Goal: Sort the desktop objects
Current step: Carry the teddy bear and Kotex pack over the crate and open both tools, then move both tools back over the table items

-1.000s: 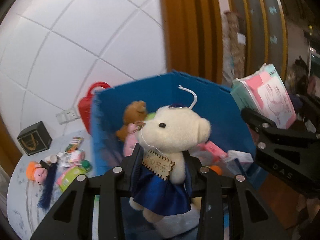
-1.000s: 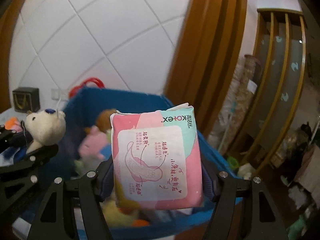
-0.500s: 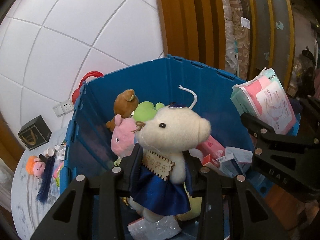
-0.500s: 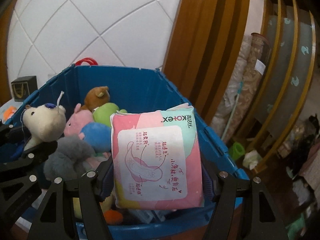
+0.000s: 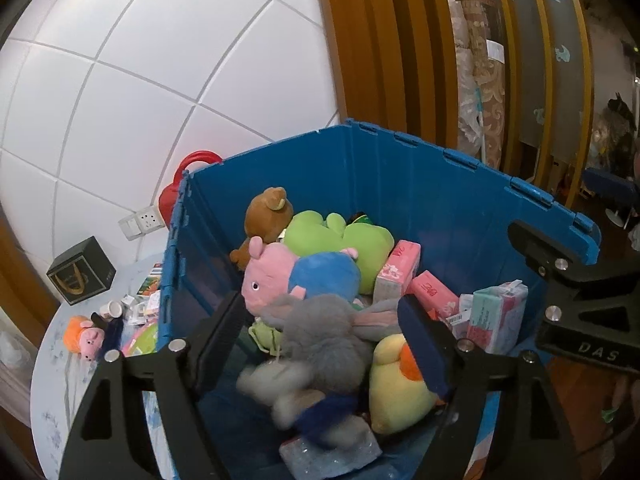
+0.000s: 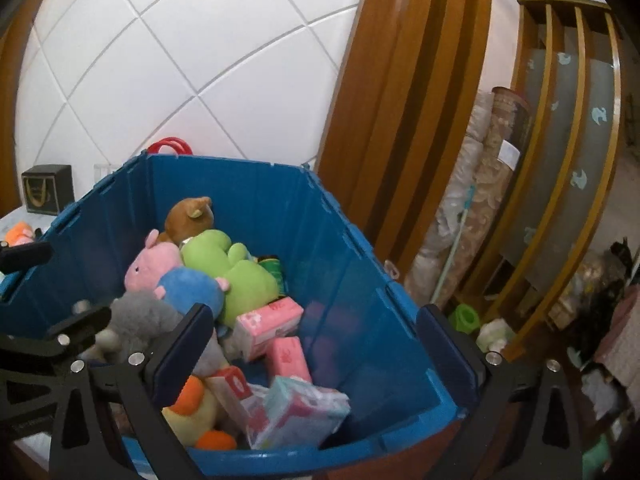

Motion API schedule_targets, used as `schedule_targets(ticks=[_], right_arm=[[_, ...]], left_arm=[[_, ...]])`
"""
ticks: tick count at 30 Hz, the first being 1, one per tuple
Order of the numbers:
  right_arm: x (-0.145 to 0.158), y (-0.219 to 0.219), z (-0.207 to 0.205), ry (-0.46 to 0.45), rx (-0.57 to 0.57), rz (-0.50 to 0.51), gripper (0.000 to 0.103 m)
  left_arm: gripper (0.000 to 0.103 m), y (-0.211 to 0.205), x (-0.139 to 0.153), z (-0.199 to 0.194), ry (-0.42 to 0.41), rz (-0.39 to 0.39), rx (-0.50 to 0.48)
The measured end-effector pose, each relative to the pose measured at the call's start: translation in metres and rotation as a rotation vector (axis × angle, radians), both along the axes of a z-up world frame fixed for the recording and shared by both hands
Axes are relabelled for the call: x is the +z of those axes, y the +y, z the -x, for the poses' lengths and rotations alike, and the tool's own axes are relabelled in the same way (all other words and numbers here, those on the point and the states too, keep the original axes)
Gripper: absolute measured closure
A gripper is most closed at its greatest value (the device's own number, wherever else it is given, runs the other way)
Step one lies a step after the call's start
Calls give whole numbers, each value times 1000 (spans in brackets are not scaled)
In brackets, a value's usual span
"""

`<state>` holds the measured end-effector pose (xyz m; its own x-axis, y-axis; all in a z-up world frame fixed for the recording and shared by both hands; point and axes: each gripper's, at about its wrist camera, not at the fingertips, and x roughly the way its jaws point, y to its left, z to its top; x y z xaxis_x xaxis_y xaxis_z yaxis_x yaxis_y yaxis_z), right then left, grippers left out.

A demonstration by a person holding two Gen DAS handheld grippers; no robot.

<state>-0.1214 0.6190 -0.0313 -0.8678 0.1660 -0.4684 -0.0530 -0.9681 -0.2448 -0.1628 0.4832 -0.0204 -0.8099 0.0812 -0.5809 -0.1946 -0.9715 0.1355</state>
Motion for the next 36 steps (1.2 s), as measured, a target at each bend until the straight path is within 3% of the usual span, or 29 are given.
schedule_targets(ticks=[9, 15, 21, 27, 32, 36], right_arm=[[17, -10, -26, -20, 7, 105, 0], [26, -59, -38, 7, 75, 118, 0], [30, -143, -38, 29, 179, 128, 0], [22, -252, -33, 27, 255, 126, 0], [5, -341, -20, -21, 295, 118, 0], [-22, -384, -1, -111, 310, 115, 0]], left_arm=[[25, -46, 19, -28, 59, -59, 9], [25, -113, 29, -46, 119, -109, 72], [25, -213, 16, -48, 80, -154, 153], [25, -332, -10, -49, 24, -119, 224], [25, -431, -32, -44, -25, -108, 298], [25, -483, -52, -39, -66, -103, 329]])
